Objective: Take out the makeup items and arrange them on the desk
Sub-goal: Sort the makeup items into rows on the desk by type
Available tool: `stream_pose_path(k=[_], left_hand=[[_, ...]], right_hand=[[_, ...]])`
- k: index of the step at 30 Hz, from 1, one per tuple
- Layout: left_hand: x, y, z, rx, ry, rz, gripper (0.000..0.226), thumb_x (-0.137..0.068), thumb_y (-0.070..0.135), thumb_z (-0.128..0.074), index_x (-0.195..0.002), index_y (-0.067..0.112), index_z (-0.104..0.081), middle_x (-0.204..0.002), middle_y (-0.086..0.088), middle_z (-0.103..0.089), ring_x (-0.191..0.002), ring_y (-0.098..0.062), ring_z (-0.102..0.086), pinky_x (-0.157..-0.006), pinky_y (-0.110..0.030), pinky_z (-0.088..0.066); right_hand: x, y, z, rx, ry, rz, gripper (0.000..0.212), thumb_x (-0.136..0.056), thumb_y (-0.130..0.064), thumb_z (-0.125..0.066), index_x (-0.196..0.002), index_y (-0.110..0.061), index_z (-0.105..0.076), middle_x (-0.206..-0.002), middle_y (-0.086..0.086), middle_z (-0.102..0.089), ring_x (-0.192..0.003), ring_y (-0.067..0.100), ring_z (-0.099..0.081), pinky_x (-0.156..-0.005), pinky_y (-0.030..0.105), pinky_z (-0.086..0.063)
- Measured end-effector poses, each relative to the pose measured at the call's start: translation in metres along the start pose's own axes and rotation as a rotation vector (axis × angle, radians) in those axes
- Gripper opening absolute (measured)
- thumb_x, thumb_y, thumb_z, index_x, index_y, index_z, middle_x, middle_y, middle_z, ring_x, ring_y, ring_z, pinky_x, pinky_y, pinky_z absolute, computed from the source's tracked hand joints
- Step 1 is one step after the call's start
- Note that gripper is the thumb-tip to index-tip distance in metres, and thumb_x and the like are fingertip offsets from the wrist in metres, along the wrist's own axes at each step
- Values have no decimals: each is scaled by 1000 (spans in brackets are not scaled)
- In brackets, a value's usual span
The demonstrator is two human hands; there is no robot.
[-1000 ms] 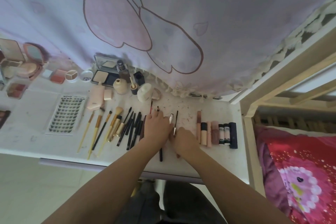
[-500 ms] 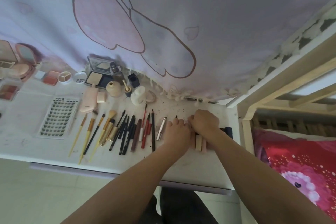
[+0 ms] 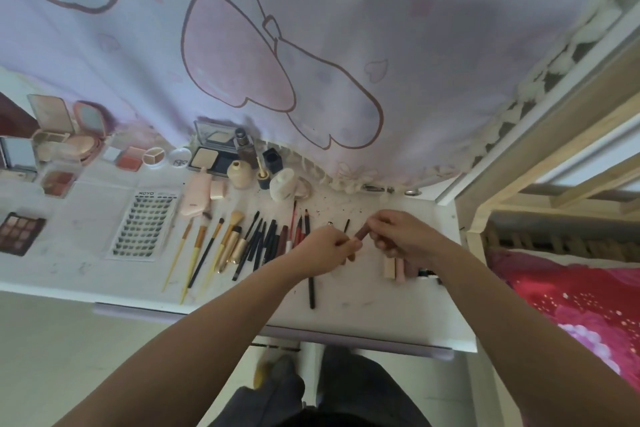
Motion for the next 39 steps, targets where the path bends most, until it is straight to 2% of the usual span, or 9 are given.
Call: stream_pose_path(k=[3, 6, 12, 17, 22, 27, 31, 34, 39], left_hand=[[14, 0, 6, -131, 6, -61, 34, -97, 40, -44, -88, 14, -64, -63, 7, -51, -55, -7, -45, -53, -21, -33], [24, 6, 11, -253, 33, -127, 36, -96, 44, -42, -93, 16, -65, -66, 7, -53, -55, -7, -46, -53, -22, -36], [34, 14, 23, -300, 20, -158, 29, -96, 45, -42, -85, 24, -60, -62, 8, -50, -50, -8, -42, -51, -23, -34], [36, 25, 25, -382, 66, -242, 28, -95, 46, -44, -69, 36, -48, -64, 7, -50, -53, -8, -44, -52, -26, -35], [29, 18, 19, -324, 30, -201, 26, -94, 47, -45, -87, 29, -62, -64, 8, -51, -54, -9, -43, -54, -26, -34], [27, 21, 14, -329, 25, -233, 23, -93, 49, -46, -77, 34, -55, -67, 7, -52, -59, -10, -45, -56, -25, -34], [22, 8, 9, -218, -61, -178, 30, -92, 49, -49, -91, 25, -68, -61, 7, -47, -53, -10, -40, -56, -28, -35], [21, 1, 5, -168, -103, -154, 31, -92, 45, -51, -97, 21, -70, -61, 6, -46, -52, -8, -38, -55, -24, -34], [14, -15, -6, -331, -158, -134, 31, -93, 44, -51, -84, 18, -66, -67, 2, -51, -64, -13, -47, -65, -27, -38]], right_hand=[[16, 1, -5, 107, -62, -82, 29, -98, -30, -46, -105, -10, -66, -78, -1, -61, -57, 6, -51, -45, 16, -35], [27, -6, -12, 308, -66, -114, 44, -97, -45, -40, -85, -19, -72, -55, -6, -55, -46, 7, -44, -43, 18, -32], [40, -24, -8, 301, -87, 22, 13, -95, -25, -54, -102, -18, -61, -85, -2, -66, -74, 9, -62, -58, 22, -48], [47, -25, -4, 496, -18, -40, 39, -98, -41, -41, -81, -12, -62, -62, -2, -58, -39, 3, -52, -52, 21, -41], [49, -22, 1, 307, -24, 64, 4, -93, -20, -56, -96, -17, -58, -84, 2, -63, -75, 12, -58, -62, 23, -49], [50, -7, 1, 398, 25, -102, 45, -98, -44, -39, -89, -6, -62, -57, -2, -56, -43, 8, -45, -47, 20, -38], [56, -11, 2, 378, -7, -27, 11, -96, -18, -49, -99, -9, -55, -77, 1, -57, -51, 3, -50, -48, 17, -41], [57, -5, 1, 309, -21, -19, 10, -93, -16, -55, -102, -11, -57, -83, 0, -64, -45, -6, -53, -46, 15, -42], [56, 7, 22, 618, 43, -80, 6, -94, -18, -53, -90, -14, -55, -78, -2, -64, -51, 1, -52, -39, 10, -36]])
Point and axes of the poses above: each hand's wrist, its own x-axis away from the middle knuckle, its own z-axis out of the back of the hand, y = z × x, the point moved 9 cm from there along -x, towards the middle knuckle
